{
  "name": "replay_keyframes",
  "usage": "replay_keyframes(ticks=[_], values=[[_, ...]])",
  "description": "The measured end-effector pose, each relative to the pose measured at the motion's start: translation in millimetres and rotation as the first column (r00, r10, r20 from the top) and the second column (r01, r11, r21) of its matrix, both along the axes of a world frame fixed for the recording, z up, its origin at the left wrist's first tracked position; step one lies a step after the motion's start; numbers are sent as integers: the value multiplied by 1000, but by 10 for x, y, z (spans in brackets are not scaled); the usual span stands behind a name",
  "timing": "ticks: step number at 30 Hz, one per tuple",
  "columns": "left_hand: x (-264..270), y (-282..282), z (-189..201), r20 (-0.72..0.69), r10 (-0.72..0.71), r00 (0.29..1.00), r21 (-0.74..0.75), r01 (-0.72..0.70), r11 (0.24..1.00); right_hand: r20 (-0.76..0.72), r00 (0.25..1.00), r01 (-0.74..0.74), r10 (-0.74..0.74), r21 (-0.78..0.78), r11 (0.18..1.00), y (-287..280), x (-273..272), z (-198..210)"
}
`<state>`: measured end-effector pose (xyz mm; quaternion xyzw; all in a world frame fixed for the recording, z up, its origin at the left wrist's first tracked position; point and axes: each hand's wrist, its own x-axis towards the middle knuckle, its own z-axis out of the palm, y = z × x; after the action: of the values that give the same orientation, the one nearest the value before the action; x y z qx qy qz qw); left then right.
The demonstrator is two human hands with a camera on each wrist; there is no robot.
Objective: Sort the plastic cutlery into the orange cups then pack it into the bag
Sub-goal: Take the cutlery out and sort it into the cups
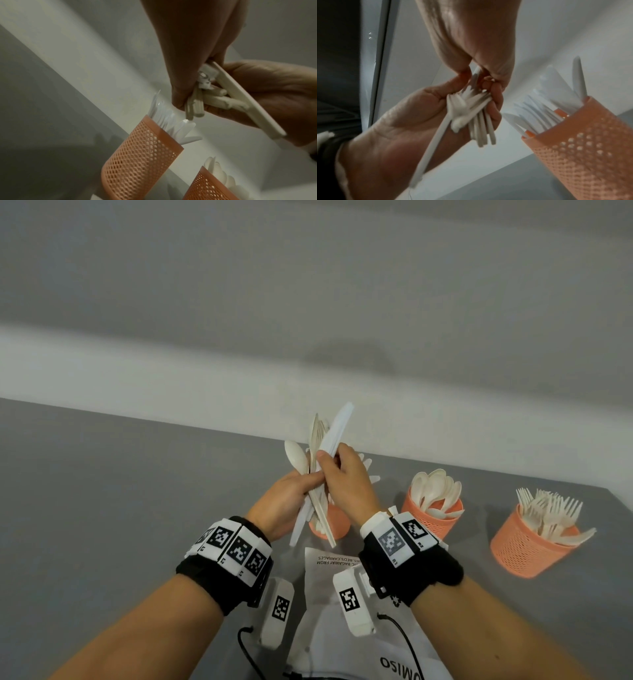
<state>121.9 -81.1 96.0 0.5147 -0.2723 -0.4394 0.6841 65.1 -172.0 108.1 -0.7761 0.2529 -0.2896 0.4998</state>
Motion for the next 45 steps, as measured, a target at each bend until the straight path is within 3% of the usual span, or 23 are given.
replay_keyframes(ticks=[4,7,13,16,19,21,24,27,30,33,36,38,42,45], values=[[8,-31,-40,-128,43,991,-33,-47,998,36,995,-98,92,238,966,1,-51,34],[25,-51,-76,-120,97,988,-25,-101,995,10,994,-103,104,272,957,-11,-68,26],[118,-80,-51,-182,242,953,-37,-253,967,49,995,-98,90,188,977,-105,-133,198],[264,-72,-84,-191,373,908,26,-375,927,188,980,36,-65,152,988,-285,-192,358],[332,-25,-115,-184,364,913,31,-365,931,252,952,178,-171,-6,984,-437,-211,345],[301,-9,-99,-143,295,945,35,-293,956,170,970,204,-175,-172,964,-450,-171,215],[230,-10,-71,-120,168,978,-7,-170,985,-133,984,69,-123,-351,934,-387,-82,-78],[182,-4,-34,-170,66,983,-54,-76,996,-356,932,-63,-60,-325,944,-371,-42,-332],[120,12,21,-210,3,978,-75,-19,997,-411,911,-113,-17,-291,950,-368,-44,-394],[67,6,63,-235,32,971,-70,-50,996,-349,935,-82,-55,-365,927,-366,-78,-259],[23,-32,70,-256,46,966,-64,-64,996,-57,991,89,-124,-424,902,-320,-215,-2],[-45,-74,86,-314,19,949,-91,-49,995,79,993,112,-87,-429,896,-260,-337,113],[-244,-188,142,-404,-10,915,-159,-60,986,46,996,-48,74,-415,908,-143,-558,142],[-410,-298,169,-419,-12,908,-165,-63,984,28,994,-85,104,-395,915,-130,-703,90]])
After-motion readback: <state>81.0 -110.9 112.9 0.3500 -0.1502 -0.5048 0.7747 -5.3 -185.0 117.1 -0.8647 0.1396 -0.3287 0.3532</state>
